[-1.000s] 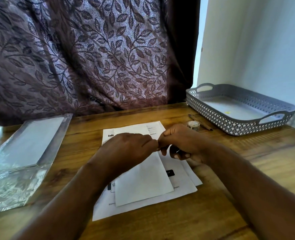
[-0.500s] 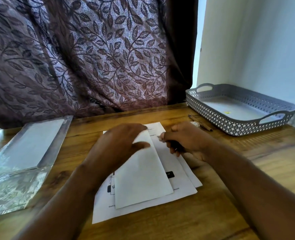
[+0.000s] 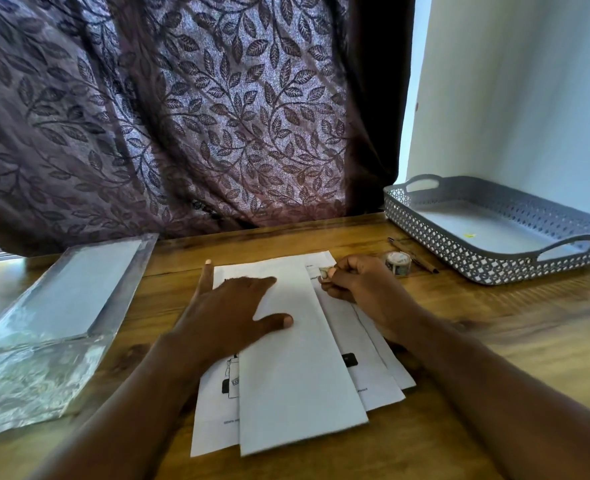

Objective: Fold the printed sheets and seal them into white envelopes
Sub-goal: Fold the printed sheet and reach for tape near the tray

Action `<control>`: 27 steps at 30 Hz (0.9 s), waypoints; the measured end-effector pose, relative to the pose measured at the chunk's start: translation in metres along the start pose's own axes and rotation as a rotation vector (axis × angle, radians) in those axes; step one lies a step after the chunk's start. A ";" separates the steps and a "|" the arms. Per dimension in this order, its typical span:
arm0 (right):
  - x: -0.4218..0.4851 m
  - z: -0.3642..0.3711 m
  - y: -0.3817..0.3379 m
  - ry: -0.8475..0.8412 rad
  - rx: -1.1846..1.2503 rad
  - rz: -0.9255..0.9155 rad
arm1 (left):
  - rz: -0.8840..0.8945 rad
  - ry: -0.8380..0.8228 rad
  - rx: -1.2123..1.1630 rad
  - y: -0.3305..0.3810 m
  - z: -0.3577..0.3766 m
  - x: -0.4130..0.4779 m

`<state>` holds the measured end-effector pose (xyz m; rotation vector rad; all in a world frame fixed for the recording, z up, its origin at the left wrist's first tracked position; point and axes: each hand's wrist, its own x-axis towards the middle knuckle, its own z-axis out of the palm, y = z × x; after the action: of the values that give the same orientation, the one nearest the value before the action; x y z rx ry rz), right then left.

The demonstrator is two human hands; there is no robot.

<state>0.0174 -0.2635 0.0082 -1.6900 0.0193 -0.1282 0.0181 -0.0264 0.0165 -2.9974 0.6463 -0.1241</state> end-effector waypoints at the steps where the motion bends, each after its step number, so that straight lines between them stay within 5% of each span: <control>1: -0.001 0.000 -0.001 -0.005 0.028 0.008 | 0.007 -0.007 0.012 0.003 -0.003 -0.005; 9: -0.003 -0.003 -0.004 -0.008 0.089 0.037 | 0.015 0.055 -0.186 0.011 -0.009 -0.006; 13: 0.002 0.000 -0.005 0.091 -0.071 -0.063 | -0.006 0.025 -0.189 0.012 0.001 -0.001; 27: 0.045 0.034 -0.018 0.005 -0.678 0.045 | -0.004 0.040 -0.095 0.017 0.007 0.006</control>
<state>0.0642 -0.2319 0.0256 -2.3640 0.1148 -0.0969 0.0171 -0.0435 0.0087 -3.0949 0.6685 -0.1577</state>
